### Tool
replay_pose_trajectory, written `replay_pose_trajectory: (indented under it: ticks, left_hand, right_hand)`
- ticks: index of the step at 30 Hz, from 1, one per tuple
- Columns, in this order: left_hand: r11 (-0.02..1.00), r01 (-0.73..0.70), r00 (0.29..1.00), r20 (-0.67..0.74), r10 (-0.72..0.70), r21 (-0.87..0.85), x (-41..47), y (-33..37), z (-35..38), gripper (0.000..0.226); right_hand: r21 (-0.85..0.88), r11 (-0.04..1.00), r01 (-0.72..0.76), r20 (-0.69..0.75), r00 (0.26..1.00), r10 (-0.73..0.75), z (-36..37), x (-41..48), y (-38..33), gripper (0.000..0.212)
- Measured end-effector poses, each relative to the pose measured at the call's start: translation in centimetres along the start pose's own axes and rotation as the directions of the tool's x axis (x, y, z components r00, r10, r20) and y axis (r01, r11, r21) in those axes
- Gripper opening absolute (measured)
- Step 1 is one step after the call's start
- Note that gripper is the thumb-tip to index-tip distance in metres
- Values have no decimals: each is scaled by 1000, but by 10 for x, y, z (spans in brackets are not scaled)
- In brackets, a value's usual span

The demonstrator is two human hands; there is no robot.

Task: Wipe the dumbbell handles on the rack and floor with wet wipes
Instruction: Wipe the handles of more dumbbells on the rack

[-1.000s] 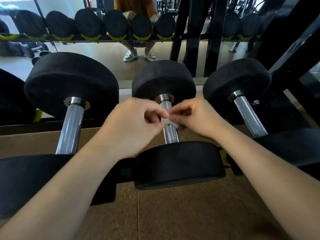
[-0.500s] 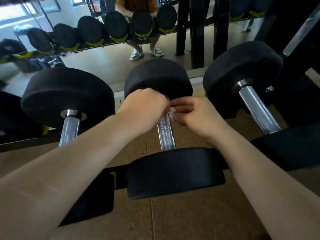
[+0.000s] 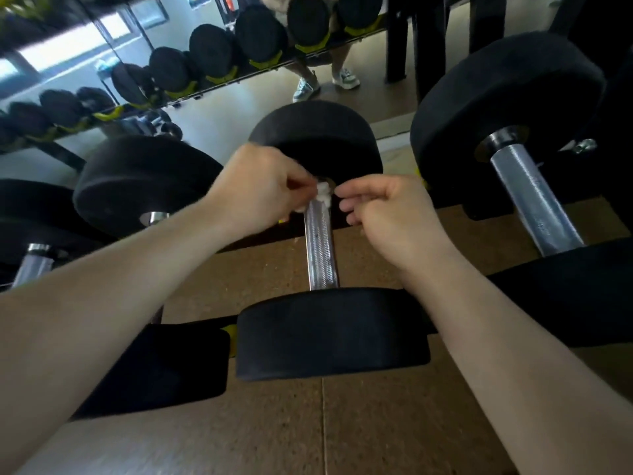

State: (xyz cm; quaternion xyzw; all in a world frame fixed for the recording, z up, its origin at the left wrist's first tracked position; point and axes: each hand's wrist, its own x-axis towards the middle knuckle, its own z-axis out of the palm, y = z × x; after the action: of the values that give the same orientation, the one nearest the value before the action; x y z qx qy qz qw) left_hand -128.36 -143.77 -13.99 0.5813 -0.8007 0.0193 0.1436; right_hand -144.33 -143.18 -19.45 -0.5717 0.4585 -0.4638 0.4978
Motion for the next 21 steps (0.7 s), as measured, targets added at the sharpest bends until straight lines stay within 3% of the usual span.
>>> replay_pose_trajectory:
  ticks: [2, 5, 7, 10, 13, 15, 17, 19, 21]
  left_hand:
    - [1000, 13, 999, -35, -14, -7, -2, 1, 7, 14]
    - [999, -9, 992, 129, 14, -38, -13, 8, 6, 12]
    - [999, -36, 986, 164, 39, -19, -15, 11, 2, 16]
    - [982, -109, 990, 109, 93, 152, -12, 10, 5, 21]
    - [959, -130, 986, -66, 151, 252, -7, 3, 16, 19]
    - [985, -59, 977, -195, 91, 162, -6, -3, 21, 15]
    - [997, -6, 974, -224, 22, 73, -9, -2, 22, 10]
    - [998, 59, 988, -143, -58, 3, -15, 0, 21, 5]
    - [977, 188, 982, 15, -188, -102, -22, 3, 19, 20]
  right_hand:
    - [2, 1000, 6, 10, 1000, -6, 1, 1, 4, 36]
    - [-60, 998, 12, 63, 998, -8, 3, 1, 9, 22]
    - [-129, 991, 30, 53, 998, -23, 4, 2, 11, 18]
    - [-184, 982, 44, -28, 998, -50, 5, 5, 12, 15]
    - [-41, 998, 39, -40, 998, -40, 9, 12, 8, 27]
    - [63, 997, 39, -14, 999, -38, 12, 16, 4, 36]
    - [89, 995, 48, -2, 999, -48, 15, 17, 3, 37]
    - [78, 995, 63, 30, 997, -65, 12, 15, 4, 37]
    - [19, 995, 93, 86, 992, -94, 8, 13, 5, 38]
